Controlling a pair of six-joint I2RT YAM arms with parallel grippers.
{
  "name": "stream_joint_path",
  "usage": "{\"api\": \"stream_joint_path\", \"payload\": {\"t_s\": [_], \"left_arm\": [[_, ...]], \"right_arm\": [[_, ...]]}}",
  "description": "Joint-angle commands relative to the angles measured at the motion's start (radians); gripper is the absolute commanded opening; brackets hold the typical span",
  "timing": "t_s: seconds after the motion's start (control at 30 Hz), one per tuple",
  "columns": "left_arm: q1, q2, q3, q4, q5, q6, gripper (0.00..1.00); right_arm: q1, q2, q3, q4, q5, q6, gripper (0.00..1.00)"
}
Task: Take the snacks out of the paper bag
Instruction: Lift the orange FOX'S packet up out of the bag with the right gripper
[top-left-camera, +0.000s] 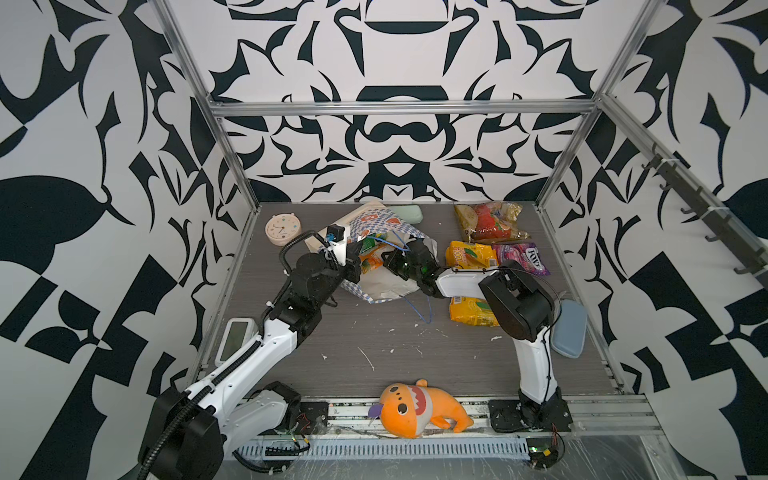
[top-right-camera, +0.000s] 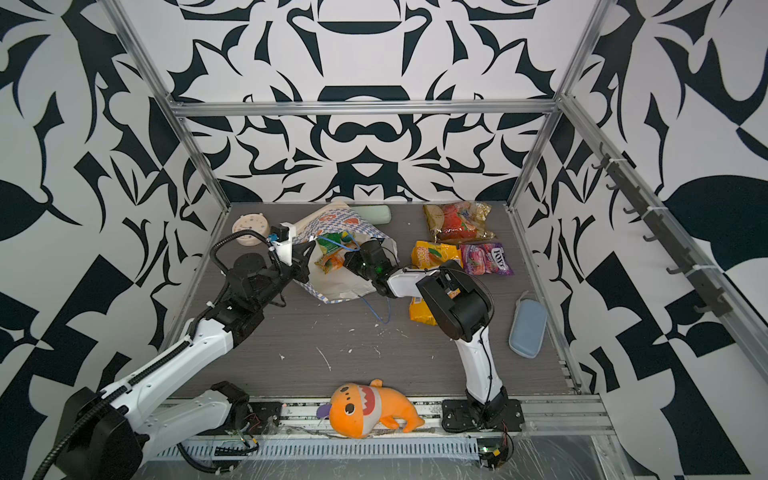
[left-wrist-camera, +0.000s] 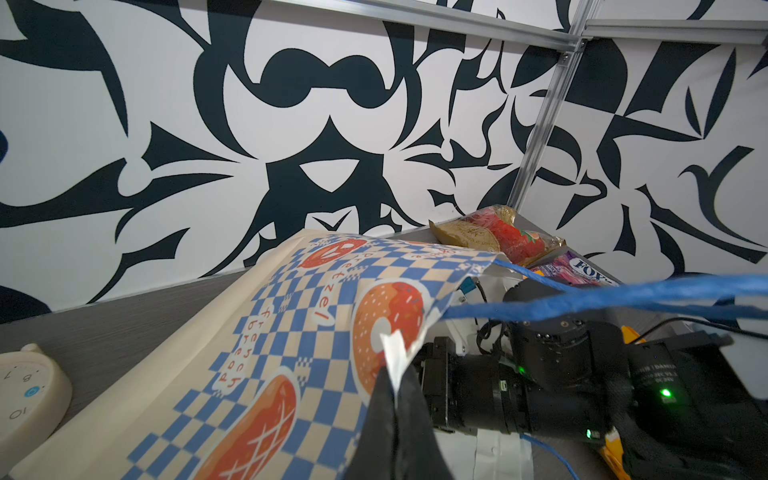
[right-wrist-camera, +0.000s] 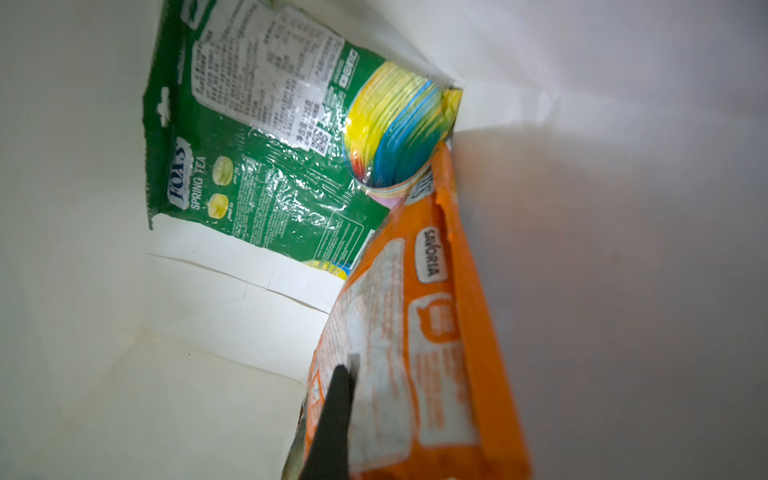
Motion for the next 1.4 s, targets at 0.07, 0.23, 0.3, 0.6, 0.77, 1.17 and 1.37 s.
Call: {"api": "stream_joint_path", "payload": {"t_s": [0.07,0.23,0.3,0.6,0.77,1.17,1.37], "left_arm": [[-0.002,-0.029,-0.012,0.003,-0.035,-0.018,0.0],[-0.002,-0.03,-0.013,0.008,-0.049,-0.03,0.0],[-0.002,-0.028,-0.011,0.006,-0.058,-0.031,0.0],[-0.002,-0.01,0.007,-0.006,-0.06,-0.032,0.0],[-0.002,0.004,0.02,-0.011,-0.054,-0.033,0.0],[-0.002,0.02,0.039,-0.044,-0.073,-0.027,0.0],[-0.002,0.021,0.038,-0.044,-0.084,-0.027,0.0]], "right_arm": [[0.0,-0.094,0.012,0.023,0.007,-0.036,0.0],[0.0,-0.138,0.019,-0.002,-0.002,-0.084,0.0],[0.0,-0.154,0.019,-0.006,-0.009,-0.097,0.0],[0.0,-0.209,0.025,-0.013,-0.054,-0.15,0.0],[0.002,-0.225,0.041,-0.008,-0.107,-0.167,0.0],[0.006,-0.321,-0.021,-0.012,-0.123,-0.231,0.0],[0.006,-0.376,-0.042,-0.041,-0.131,-0.25,0.0]]}}
